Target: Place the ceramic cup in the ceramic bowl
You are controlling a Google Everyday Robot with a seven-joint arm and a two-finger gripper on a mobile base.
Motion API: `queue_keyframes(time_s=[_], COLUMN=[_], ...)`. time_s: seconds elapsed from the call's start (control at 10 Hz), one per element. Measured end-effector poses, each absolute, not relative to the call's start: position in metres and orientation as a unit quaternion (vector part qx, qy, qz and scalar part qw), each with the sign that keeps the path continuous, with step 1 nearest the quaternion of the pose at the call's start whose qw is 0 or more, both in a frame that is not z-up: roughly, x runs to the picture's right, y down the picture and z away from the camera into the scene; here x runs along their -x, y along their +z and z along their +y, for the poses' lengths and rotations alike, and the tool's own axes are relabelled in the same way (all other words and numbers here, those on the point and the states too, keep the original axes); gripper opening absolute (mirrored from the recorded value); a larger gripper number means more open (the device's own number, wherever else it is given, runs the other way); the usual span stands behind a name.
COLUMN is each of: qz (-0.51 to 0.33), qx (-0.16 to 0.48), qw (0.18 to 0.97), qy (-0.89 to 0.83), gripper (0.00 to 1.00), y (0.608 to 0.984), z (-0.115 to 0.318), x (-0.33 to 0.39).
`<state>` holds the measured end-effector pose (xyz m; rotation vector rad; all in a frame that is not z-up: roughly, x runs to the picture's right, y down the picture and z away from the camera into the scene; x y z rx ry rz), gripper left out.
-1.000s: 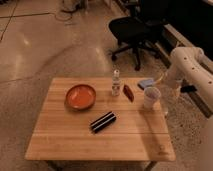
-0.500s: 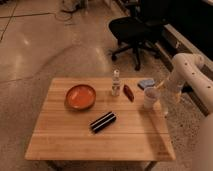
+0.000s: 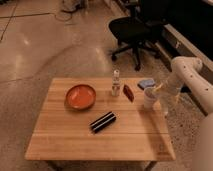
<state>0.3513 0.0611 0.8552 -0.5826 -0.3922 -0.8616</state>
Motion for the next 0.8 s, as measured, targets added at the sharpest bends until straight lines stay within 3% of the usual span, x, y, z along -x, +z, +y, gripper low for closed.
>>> queue_keyframes(time_s=[0.1,0.3,0.8], qz=[-0.186,-0.185,-0.186], qx=[0.283,0.291,0.302], qw=[0.845,0.841,0.835], qy=[-0.413,-0.418,-0.421], gripper=[0.78,0.64,0.09], y=[0.86,0.865,0.873], z=[0.066,0.07,0.073], x=[-0.352,-0.353,-0.348])
